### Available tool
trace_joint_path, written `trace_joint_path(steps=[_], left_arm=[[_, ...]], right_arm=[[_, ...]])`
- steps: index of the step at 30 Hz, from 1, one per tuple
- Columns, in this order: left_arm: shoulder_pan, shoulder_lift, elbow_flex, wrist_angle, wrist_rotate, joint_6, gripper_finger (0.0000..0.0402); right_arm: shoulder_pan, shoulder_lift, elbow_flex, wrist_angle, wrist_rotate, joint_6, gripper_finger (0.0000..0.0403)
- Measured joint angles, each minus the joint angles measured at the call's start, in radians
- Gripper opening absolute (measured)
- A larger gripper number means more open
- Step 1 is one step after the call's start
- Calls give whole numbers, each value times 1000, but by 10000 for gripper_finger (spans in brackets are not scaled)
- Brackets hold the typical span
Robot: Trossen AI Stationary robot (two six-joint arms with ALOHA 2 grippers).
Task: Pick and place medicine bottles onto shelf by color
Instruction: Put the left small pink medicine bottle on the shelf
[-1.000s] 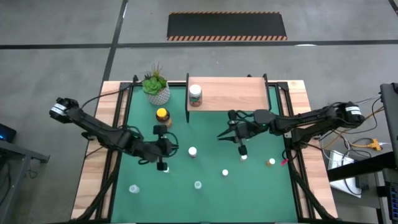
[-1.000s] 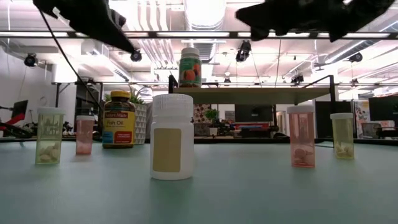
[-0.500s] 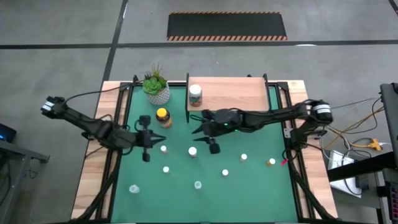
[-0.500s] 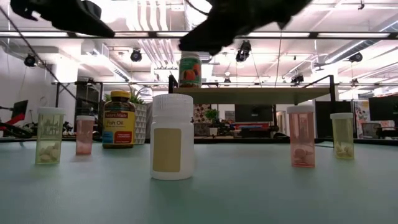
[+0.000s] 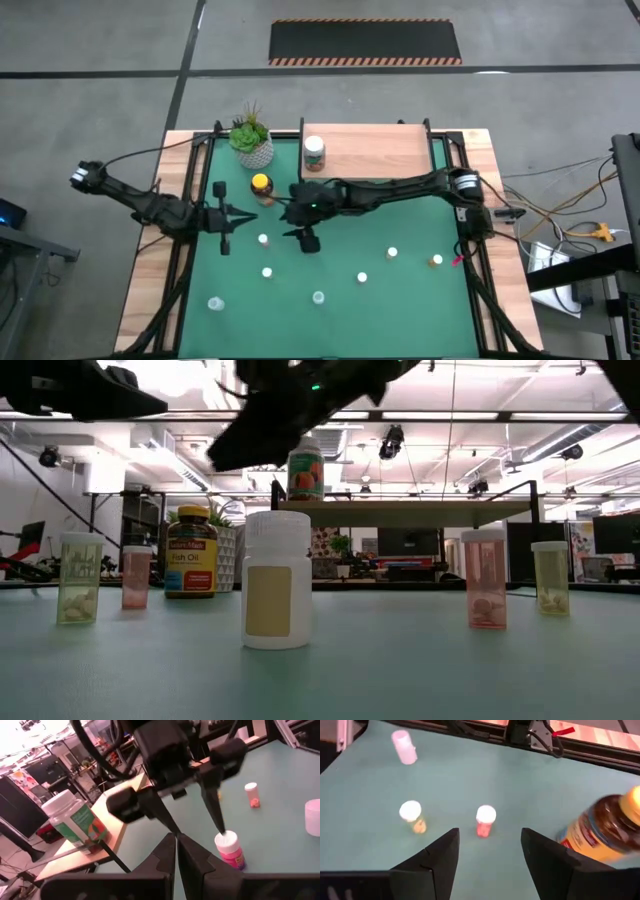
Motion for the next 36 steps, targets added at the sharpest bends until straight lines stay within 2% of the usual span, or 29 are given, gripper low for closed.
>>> trace_joint_path(steps=[11, 21, 36], left_arm=[[0, -134, -7, -3, -4, 6, 2], [0, -165, -8, -10, -3, 55, 2], [0, -171, -8, -7, -1, 110, 2]], right_arm=[[9, 246, 282, -59, 0, 66, 206], [11, 445, 555, -248, 25, 64, 206], [14, 496, 577, -241, 25, 70, 206]])
